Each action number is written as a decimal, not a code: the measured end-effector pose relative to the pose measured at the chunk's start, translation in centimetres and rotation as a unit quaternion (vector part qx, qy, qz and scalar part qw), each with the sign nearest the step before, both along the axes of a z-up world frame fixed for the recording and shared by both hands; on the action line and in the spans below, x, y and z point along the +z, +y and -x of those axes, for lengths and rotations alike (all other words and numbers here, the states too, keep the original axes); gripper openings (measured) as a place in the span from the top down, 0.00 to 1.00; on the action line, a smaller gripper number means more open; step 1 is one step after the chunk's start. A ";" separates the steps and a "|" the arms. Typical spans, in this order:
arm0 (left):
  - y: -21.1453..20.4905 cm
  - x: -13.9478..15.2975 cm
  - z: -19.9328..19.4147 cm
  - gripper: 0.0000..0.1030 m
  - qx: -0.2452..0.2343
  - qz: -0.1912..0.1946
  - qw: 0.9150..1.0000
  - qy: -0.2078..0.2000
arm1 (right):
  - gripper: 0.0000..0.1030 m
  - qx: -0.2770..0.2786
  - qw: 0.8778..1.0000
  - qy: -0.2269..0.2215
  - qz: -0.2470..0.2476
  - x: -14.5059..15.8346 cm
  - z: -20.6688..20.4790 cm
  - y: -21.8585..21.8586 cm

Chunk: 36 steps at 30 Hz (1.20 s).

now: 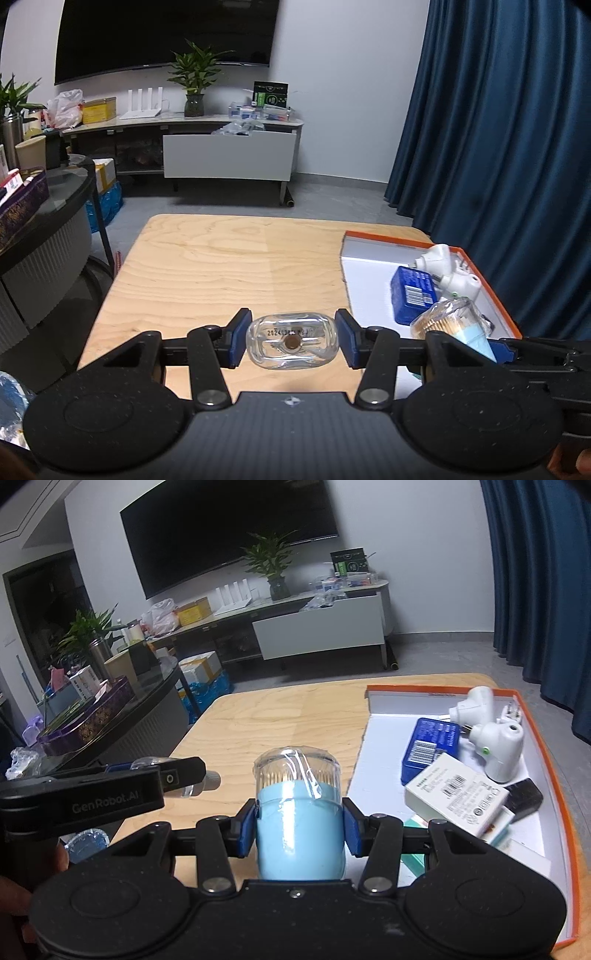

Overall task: Organize rigid objects
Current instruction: 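Carry the glass bottle and light-blue jar with both tools over the tray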

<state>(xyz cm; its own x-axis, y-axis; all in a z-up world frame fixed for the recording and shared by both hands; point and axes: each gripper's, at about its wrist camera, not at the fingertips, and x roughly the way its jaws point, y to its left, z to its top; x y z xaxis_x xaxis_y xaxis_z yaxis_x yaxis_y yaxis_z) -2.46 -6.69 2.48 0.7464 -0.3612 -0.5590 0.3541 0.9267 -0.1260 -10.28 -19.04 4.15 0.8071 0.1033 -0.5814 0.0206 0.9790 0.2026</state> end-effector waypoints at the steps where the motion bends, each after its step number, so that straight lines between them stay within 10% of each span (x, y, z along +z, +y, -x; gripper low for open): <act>1: -0.1 0.0 0.1 0.52 -0.002 -0.001 1.000 0.000 | 0.45 -0.003 1.000 -0.001 0.000 0.0 0.1 -0.2; 36: -2.5 1.0 0.4 0.52 -0.034 -0.006 0.999 -0.004 | 0.45 -0.041 0.999 -0.020 0.001 1.5 1.5 -3.2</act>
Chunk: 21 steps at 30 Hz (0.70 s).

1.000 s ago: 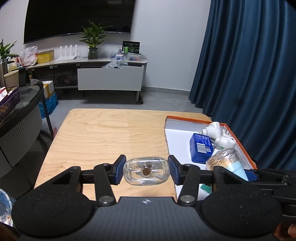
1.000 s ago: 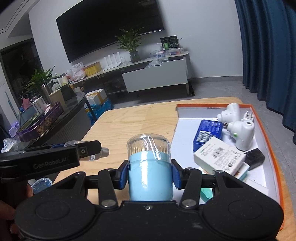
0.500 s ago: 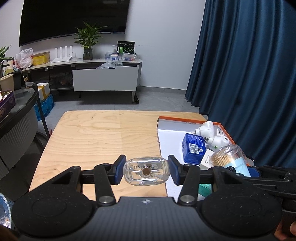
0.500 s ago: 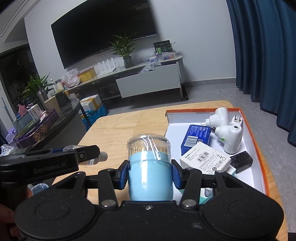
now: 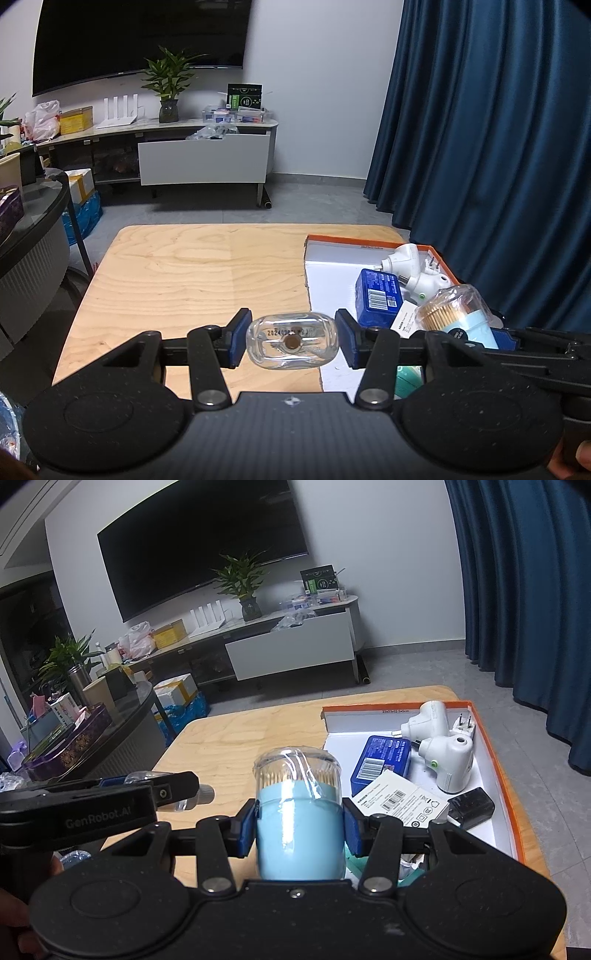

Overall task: Organize rigid objects
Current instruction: 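Carry the glass bottle and light-blue jar with both tools over the tray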

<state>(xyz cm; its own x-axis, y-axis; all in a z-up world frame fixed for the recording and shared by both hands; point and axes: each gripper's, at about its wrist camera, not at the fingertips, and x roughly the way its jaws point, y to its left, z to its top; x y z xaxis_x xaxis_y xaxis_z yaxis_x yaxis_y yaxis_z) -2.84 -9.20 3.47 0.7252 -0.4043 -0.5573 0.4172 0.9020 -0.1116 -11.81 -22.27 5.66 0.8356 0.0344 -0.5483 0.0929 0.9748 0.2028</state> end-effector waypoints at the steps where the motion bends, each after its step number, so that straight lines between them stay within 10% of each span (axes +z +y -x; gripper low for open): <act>1: -0.1 0.0 0.0 0.52 -0.001 0.000 1.000 0.000 | 0.45 -0.001 1.000 0.000 0.000 0.0 0.0 0.0; 21: -0.2 -0.2 -0.3 0.52 0.001 -0.002 1.000 0.004 | 0.45 -0.007 1.000 0.006 0.002 -0.5 -0.8 -0.4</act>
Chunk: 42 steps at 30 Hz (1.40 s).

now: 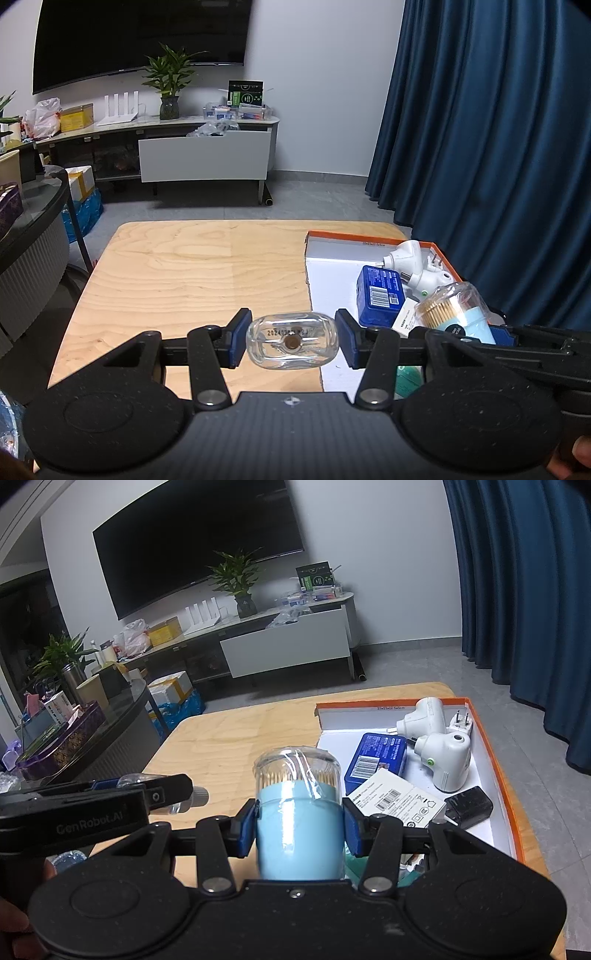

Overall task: Organize rigid objects
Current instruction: 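Carry the glass bottle and light-blue jar with both tools over the tray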

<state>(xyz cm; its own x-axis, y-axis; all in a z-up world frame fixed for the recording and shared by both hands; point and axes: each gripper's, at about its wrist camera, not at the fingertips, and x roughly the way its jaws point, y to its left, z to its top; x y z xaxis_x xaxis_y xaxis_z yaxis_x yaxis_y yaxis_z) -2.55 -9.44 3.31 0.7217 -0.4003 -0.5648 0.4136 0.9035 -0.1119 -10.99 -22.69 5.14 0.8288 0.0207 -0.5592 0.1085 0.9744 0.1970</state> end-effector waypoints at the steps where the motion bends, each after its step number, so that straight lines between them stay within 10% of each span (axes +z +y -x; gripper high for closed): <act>1: -0.1 0.0 0.0 0.52 0.000 0.000 1.000 -0.001 | 0.45 -0.001 1.000 0.000 0.001 0.0 0.0 -0.2; 42: -4.0 0.1 0.4 0.52 -0.060 -0.006 0.998 -0.005 | 0.45 -0.056 0.998 -0.014 0.008 0.9 1.5 -4.3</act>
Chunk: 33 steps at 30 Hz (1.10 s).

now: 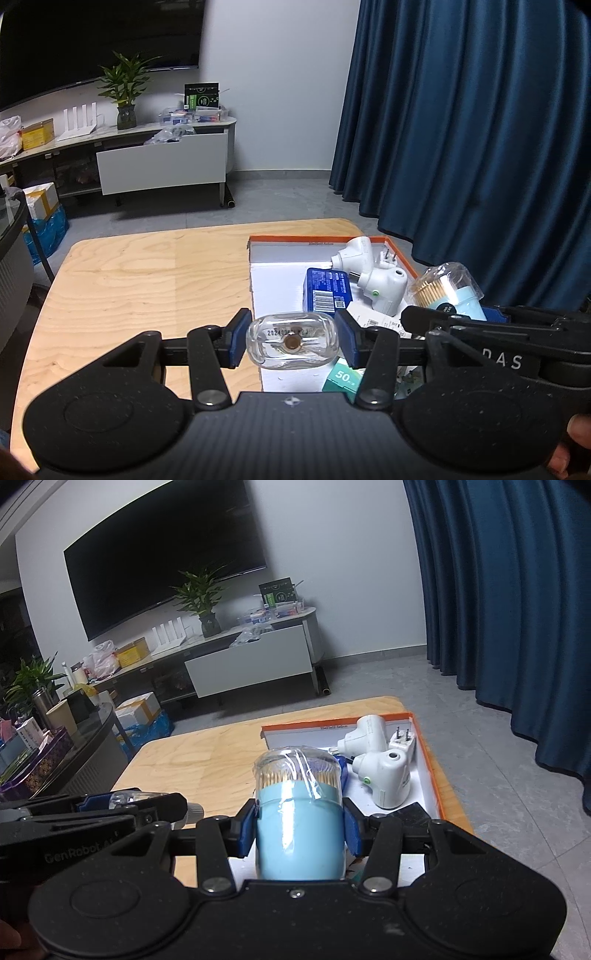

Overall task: Organize rigid objects
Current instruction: 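Carry the glass bottle and light-blue jar with both tools over the tray, then lower the glass bottle and light-blue jar with both tools into the tray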

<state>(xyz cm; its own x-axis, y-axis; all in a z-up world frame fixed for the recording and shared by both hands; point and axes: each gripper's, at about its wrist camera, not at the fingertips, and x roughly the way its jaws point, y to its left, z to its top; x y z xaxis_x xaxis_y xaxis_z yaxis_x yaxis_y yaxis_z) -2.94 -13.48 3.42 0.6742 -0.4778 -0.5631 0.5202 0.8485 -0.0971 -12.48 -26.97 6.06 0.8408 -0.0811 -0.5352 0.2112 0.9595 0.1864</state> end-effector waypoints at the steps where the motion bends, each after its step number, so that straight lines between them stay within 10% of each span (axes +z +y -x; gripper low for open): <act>1: -0.1 0.0 0.0 0.52 -0.001 0.001 1.000 0.000 | 0.45 -0.001 1.000 0.000 0.001 0.0 0.1 0.0; 33: -3.8 0.8 -0.7 0.52 -0.034 0.006 0.999 -0.001 | 0.45 -0.034 0.999 -0.005 -0.003 0.3 0.9 -2.3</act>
